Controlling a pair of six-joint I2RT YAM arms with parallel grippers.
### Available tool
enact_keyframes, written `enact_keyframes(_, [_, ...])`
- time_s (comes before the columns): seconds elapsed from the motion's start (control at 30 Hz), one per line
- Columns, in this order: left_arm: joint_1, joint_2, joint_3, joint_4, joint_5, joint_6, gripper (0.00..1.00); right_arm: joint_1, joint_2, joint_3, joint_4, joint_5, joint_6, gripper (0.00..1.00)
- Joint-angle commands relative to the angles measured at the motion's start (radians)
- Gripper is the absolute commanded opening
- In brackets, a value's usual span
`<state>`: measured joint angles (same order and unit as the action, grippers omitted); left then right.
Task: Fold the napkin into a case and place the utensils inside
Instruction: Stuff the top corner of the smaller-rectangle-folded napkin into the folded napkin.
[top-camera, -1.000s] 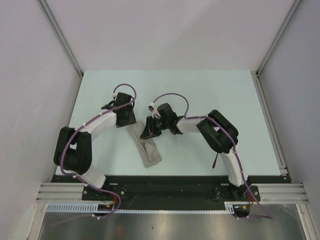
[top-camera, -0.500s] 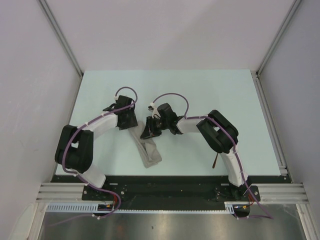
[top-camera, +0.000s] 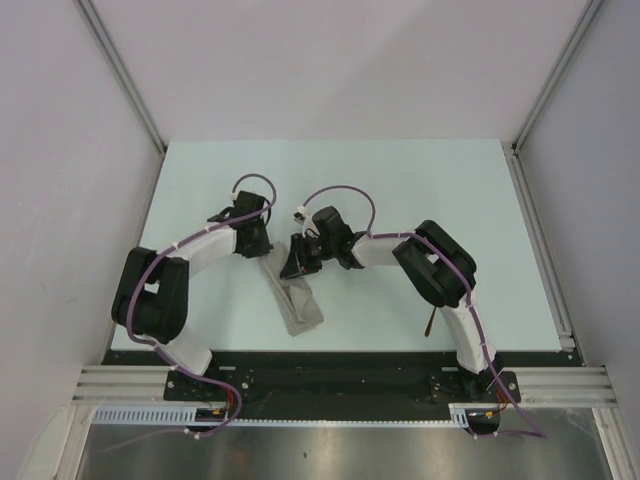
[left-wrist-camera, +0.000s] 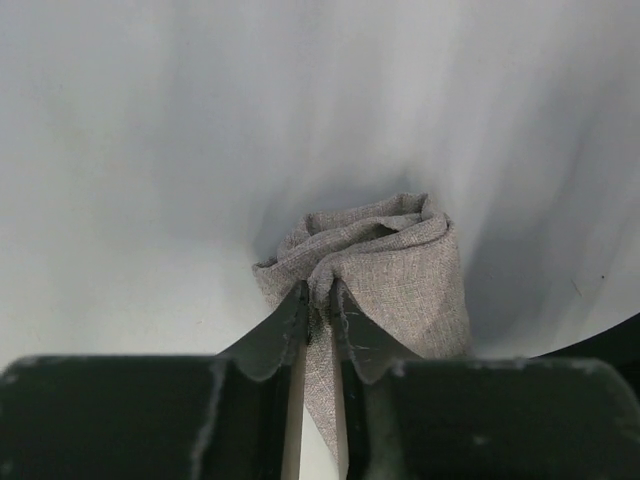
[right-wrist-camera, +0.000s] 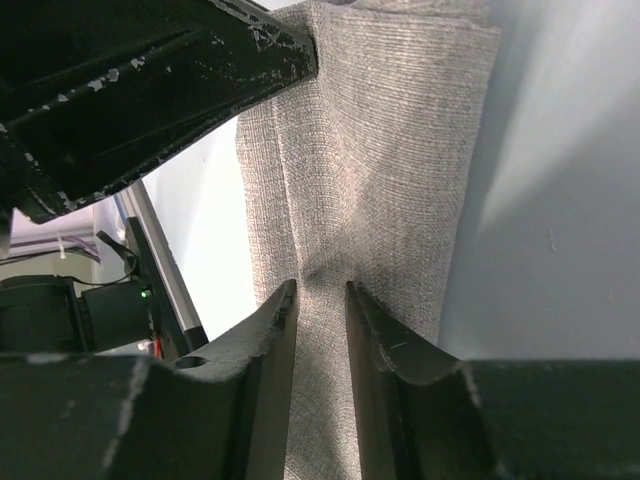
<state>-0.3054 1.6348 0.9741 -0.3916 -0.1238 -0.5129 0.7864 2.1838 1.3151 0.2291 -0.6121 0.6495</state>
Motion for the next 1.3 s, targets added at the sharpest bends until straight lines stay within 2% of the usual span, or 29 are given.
enact_keyframes(0.0, [-0.001,-0.076,0.002,0.030,-0.010,0.016,0.14,0.022,-0.022,0.030,-0.140,0.034,-0.083,0.33])
enact_keyframes(0.2, [-0.012,-0.122,0.012,0.007,0.019,0.024,0.08,0.019,-0.085,0.102,-0.273,0.077,-0.189,0.44])
enact_keyframes(0.43, [-0.012,-0.138,0.028,0.002,0.079,0.010,0.04,-0.006,-0.111,0.136,-0.267,0.091,-0.234,0.54])
enact_keyframes(0.53, [-0.012,-0.128,0.026,0.010,0.107,-0.007,0.00,-0.006,-0.114,0.148,-0.255,0.094,-0.238,0.54])
enact_keyframes(0.97, [-0.012,-0.107,0.026,0.016,0.203,-0.121,0.00,-0.015,-0.137,0.159,-0.169,0.098,-0.243,0.54])
enact_keyframes(1.27, [-0.011,-0.110,0.034,-0.020,0.190,-0.173,0.00,-0.019,-0.094,0.187,-0.120,0.091,-0.208,0.50])
